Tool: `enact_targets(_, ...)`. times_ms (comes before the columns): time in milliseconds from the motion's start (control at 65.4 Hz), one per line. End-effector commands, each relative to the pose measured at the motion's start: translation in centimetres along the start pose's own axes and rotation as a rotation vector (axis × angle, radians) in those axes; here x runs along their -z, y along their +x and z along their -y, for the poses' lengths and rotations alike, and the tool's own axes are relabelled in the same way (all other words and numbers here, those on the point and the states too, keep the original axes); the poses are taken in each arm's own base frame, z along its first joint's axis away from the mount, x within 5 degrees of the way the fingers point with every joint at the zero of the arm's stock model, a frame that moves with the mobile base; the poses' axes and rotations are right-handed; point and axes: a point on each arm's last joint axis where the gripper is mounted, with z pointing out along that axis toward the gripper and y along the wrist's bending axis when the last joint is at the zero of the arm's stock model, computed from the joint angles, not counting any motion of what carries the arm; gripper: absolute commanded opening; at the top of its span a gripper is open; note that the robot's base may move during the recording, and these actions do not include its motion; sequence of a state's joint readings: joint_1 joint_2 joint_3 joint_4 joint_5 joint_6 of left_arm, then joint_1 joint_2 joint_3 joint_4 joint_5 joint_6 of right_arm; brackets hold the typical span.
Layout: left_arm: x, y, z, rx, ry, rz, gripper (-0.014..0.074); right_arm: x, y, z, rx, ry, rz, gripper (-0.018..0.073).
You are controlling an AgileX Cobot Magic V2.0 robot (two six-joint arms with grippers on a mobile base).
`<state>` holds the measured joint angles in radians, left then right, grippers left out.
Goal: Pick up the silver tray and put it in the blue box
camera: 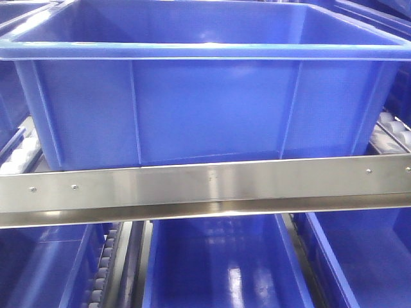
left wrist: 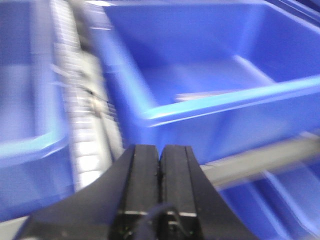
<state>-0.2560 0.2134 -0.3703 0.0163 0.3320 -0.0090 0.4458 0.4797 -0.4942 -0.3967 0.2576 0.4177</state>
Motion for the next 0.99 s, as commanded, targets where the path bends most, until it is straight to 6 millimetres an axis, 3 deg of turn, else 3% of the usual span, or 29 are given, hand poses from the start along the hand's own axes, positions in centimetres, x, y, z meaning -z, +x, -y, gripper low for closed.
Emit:
enact_targets(0, 0.7, 0.5, -0.3, 0.006, -0.060, 0.159, -0.0105, 0.3, -1.6, -0.3, 0.030, -0.029, 0.107, 0.0055)
enact_targets(245, 0.1, 8.2, -1.1, 0.044, -0.216, 0.255, -0.0105, 0.3, -1.6, -0.3, 0.030, -0.029, 0.107, 0.0055)
enact_targets(979, 0.0, 8.5, -1.3, 0.067, -0.241, 0.226, -0.0105, 0.2, -1.6, -0.3, 0.030, -0.029, 0.106, 0.0055)
